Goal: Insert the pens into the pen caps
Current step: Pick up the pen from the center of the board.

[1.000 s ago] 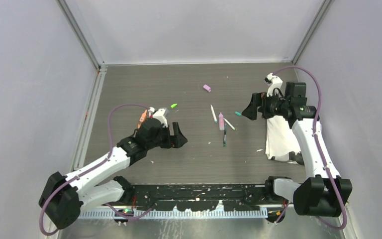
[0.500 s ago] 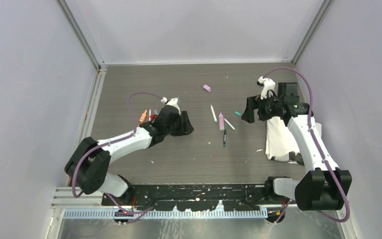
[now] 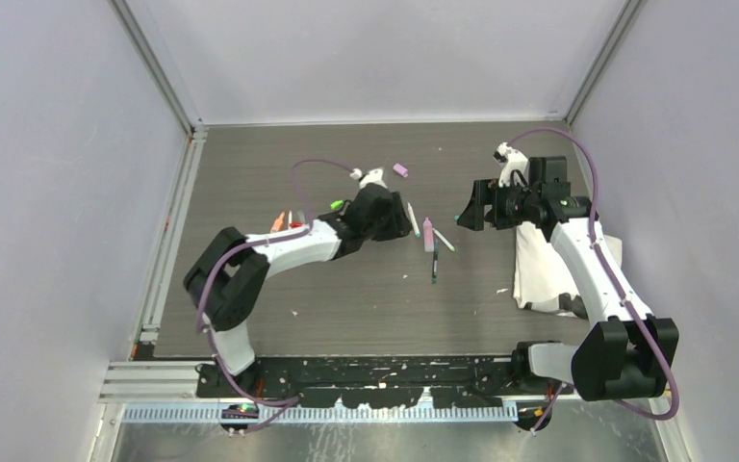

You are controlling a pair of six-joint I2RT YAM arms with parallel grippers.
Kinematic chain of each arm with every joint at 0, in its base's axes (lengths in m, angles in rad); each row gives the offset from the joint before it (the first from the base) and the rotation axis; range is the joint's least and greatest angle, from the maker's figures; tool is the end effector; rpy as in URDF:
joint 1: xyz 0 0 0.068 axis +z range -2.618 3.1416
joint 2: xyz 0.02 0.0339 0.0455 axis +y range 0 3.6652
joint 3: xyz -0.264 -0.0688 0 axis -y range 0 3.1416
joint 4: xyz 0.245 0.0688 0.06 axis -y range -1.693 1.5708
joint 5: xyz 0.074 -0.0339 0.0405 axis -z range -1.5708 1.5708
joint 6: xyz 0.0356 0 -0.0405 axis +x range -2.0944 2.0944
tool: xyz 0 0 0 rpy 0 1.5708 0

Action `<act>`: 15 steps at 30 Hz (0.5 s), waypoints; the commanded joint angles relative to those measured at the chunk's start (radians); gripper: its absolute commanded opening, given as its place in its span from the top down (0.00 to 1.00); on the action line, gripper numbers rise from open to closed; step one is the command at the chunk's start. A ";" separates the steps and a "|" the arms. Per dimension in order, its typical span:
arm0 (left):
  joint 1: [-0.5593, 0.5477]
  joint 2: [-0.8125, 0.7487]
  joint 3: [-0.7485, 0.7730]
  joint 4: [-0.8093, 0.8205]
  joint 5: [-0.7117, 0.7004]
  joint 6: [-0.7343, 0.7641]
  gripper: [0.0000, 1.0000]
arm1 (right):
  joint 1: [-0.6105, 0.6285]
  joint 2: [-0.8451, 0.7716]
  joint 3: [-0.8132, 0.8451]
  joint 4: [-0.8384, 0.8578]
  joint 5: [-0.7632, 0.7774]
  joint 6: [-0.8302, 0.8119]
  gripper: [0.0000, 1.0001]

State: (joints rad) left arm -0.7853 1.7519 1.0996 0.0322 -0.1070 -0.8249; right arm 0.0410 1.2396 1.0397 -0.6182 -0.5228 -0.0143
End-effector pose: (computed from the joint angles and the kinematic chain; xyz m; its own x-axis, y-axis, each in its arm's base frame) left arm 0.2769 -0.2714 0.2086 -0.7501 -0.2827 -0.5979 0.1335 0.8206 -0.5556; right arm 0.2569 0.0283 0.2968 -0.7238 -0.0421 -0.6887 -0.3869 0.8512 0.3546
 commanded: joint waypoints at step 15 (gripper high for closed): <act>-0.172 0.499 0.872 -0.737 -0.396 0.019 0.57 | 0.000 -0.021 0.013 0.038 0.072 0.033 0.18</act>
State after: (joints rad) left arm -0.9321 2.1883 1.8011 -0.4641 -0.3672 -0.8249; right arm 0.0414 1.2442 1.0393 -0.6060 -0.4816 0.0143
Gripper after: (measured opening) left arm 0.449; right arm 0.822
